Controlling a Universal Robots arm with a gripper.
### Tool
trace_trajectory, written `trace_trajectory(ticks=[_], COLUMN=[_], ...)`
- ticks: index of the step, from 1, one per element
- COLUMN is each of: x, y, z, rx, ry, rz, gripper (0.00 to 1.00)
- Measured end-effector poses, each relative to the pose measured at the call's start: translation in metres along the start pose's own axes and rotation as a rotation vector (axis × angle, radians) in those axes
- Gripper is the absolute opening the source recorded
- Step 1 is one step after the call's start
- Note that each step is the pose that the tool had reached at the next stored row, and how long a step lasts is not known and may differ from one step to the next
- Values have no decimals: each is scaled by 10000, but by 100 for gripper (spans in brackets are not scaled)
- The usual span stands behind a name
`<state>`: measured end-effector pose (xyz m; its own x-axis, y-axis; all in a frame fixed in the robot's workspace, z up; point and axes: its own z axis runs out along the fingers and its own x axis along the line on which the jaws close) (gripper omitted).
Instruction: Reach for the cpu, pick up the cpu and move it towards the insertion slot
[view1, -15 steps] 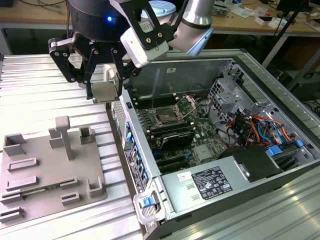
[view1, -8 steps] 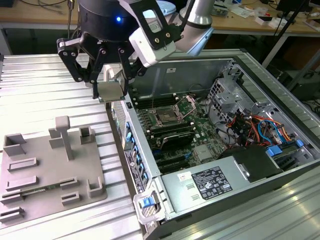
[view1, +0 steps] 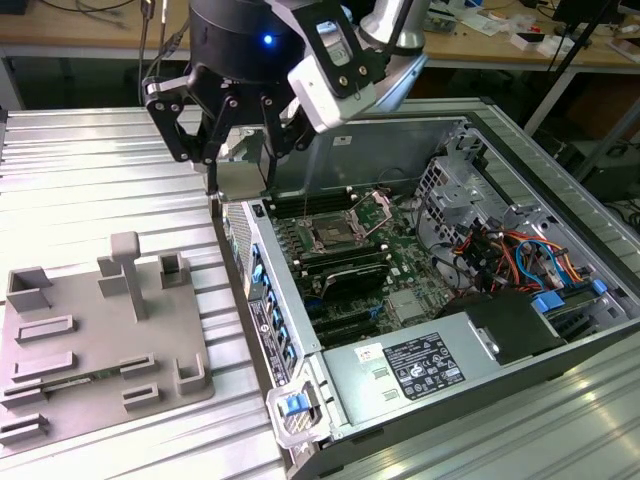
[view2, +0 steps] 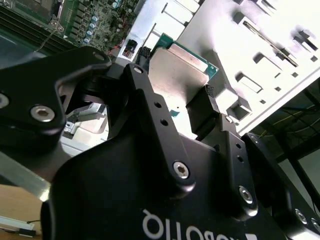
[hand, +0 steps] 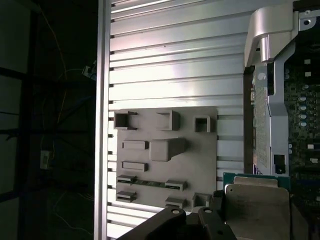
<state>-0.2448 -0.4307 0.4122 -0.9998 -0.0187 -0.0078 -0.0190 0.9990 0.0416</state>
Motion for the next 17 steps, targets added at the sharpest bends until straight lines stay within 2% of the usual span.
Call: trace_trajectory(ticks=[10,17], x=[-186,-375], y=[27,69], z=[22,48], rx=[1,11], ry=[0,1], rz=[0,0], gripper=[55,55])
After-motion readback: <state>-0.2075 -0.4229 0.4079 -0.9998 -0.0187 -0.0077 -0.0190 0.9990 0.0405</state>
